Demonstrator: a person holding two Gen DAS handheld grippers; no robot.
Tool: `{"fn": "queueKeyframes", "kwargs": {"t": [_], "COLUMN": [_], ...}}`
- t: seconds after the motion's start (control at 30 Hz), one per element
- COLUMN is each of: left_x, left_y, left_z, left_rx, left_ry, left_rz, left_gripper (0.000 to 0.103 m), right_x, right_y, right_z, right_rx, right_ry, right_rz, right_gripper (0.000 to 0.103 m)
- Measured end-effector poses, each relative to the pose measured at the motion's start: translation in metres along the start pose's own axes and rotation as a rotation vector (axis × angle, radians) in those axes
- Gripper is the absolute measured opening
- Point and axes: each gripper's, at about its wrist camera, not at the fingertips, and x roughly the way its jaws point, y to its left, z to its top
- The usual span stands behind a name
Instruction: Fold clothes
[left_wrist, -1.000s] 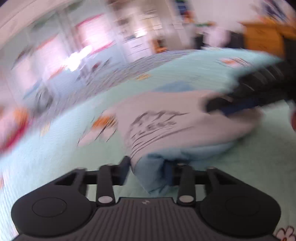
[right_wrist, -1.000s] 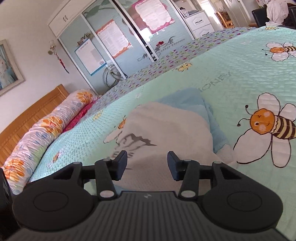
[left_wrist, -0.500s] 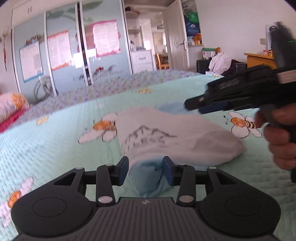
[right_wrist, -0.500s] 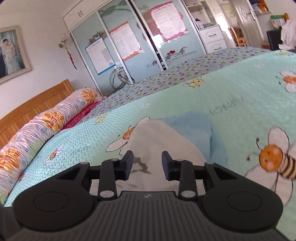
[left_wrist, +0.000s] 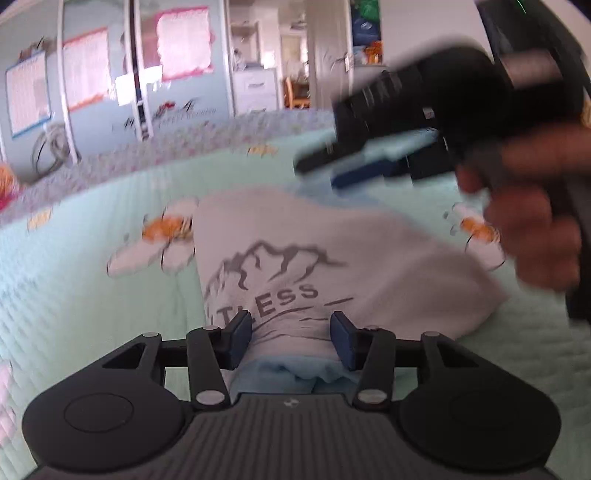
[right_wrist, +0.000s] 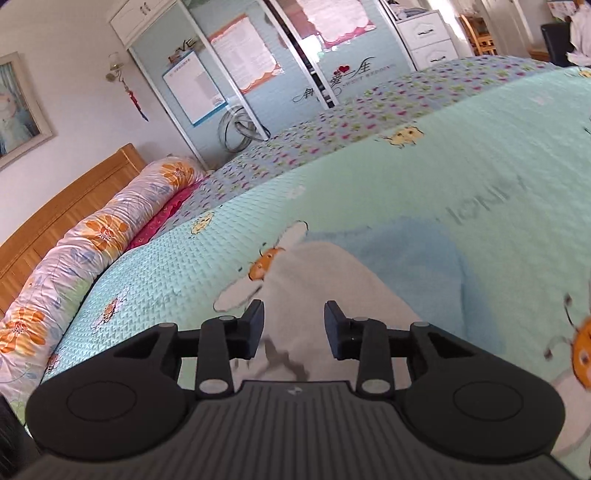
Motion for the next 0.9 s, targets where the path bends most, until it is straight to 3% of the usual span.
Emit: {"fn": "queueKeyframes", "kwargs": {"t": [0.1,0.17,0.27,0.3,0.5,0.63,0.67,0.7,0.73,0.77,0.83,0.9], "left_x": [-0.004,-0.004,-0.003,-0.003,-0.004,-0.004,-0.004,-0.003,-0.001,-0.001,-0.001,-0.001], "left_y": [0.005,0.006,0.007,0.007,0.011,0.008,0.007,0.007,0.009,0.009,0.009,0.009], "left_z": [-0.014,-0.014,-0.014,-0.014,-0.015,-0.015,-0.014,-0.014,-0.013,-0.013,-0.014,-0.015], "left_rx": [-0.036,-0.045,-0.058,-0.063,-0.109,-0.102,-0.096,-0.091,-0.089,-0.089,-0.088,-0.084], "left_ry": [-0.054,-0.058,-0.065,-0.067,-0.079,-0.079,-0.079,-0.078,-0.079,-0.079,-0.079,-0.08], "left_rz": [-0.018,-0.023,-0.031,-0.034,-0.07,-0.074,-0.072,-0.069,-0.069,-0.068,-0.066,-0.066], "left_gripper": [0.051,0.052,0.053,0.053,0.056,0.059,0.06,0.06,0.06,0.06,0.06,0.062], "right_x": [0.03,0.068,0.143,0.145,0.103,0.075,0.08,0.09,0.091,0.088,0.064,0.046], "right_y": [0.01,0.015,0.018,0.015,-0.005,-0.019,-0.031,-0.045,-0.058,-0.07,-0.067,-0.051], "right_z": [0.022,0.031,0.032,0.034,0.053,0.065,0.064,0.061,0.062,0.063,0.068,0.062], "right_rx": [-0.017,-0.002,-0.016,-0.015,0.005,0.019,0.005,-0.015,0.017,0.071,0.114,0.087], "right_ry": [0.027,0.092,0.252,0.257,0.172,0.115,0.137,0.173,0.166,0.141,0.025,-0.008], "right_rz": [0.005,0.021,-0.062,-0.078,-0.14,-0.181,-0.232,-0.301,-0.315,-0.306,-0.244,-0.176], "right_gripper": [0.037,0.037,0.036,0.036,0.037,0.046,0.046,0.042,0.033,0.029,0.032,0.039]}}
